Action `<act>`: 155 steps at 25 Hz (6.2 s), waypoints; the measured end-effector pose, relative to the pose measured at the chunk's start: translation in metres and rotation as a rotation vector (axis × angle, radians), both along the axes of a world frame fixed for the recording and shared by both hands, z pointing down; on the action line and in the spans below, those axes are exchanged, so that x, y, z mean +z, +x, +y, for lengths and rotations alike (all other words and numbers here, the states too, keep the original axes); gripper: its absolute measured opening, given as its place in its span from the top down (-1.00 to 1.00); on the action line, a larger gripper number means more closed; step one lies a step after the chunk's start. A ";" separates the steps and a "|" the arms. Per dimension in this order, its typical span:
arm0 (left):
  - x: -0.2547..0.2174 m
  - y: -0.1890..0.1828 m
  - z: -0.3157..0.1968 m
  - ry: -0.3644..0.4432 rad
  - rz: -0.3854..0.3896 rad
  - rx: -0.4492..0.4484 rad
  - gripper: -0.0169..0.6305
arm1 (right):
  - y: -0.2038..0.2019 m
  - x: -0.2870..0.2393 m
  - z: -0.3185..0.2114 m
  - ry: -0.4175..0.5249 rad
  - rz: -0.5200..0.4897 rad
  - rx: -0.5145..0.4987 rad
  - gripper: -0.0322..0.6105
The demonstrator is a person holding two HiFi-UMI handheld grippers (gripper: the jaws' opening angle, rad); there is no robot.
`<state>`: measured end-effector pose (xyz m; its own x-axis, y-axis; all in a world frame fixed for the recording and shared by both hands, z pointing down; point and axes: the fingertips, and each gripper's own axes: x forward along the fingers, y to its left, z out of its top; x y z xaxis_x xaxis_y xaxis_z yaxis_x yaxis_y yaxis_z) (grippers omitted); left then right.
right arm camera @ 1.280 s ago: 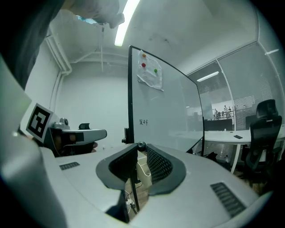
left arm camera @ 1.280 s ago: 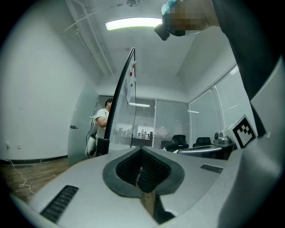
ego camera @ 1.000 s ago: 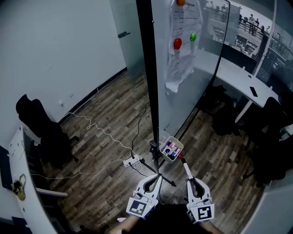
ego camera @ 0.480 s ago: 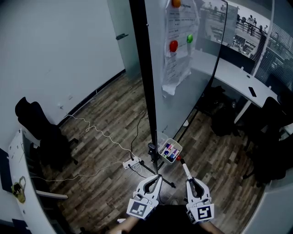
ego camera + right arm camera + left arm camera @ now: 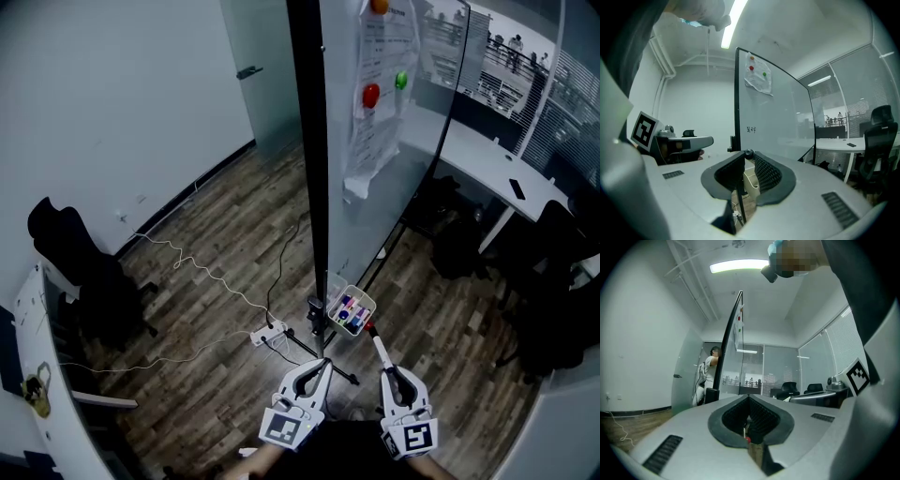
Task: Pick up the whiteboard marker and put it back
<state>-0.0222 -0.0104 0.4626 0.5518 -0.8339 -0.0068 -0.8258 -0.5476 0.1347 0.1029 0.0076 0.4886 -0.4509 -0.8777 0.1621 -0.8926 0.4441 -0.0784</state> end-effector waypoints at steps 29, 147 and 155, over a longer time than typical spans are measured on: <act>0.009 -0.056 -0.011 -0.040 0.048 0.136 0.92 | -0.068 0.021 -0.017 -0.057 0.041 0.110 0.66; 0.012 -0.035 -0.042 -0.043 0.015 0.020 0.92 | -0.061 0.001 -0.066 -0.009 -0.036 -0.026 0.86; 0.013 -0.038 -0.041 -0.046 0.016 0.018 0.92 | -0.062 -0.003 -0.055 0.020 -0.011 -0.065 0.86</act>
<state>-0.0605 -0.0513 0.4757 0.5668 -0.8235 0.0224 -0.8135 -0.5552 0.1731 0.0406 -0.0479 0.4852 -0.5086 -0.8496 0.1393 -0.8610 0.5026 -0.0784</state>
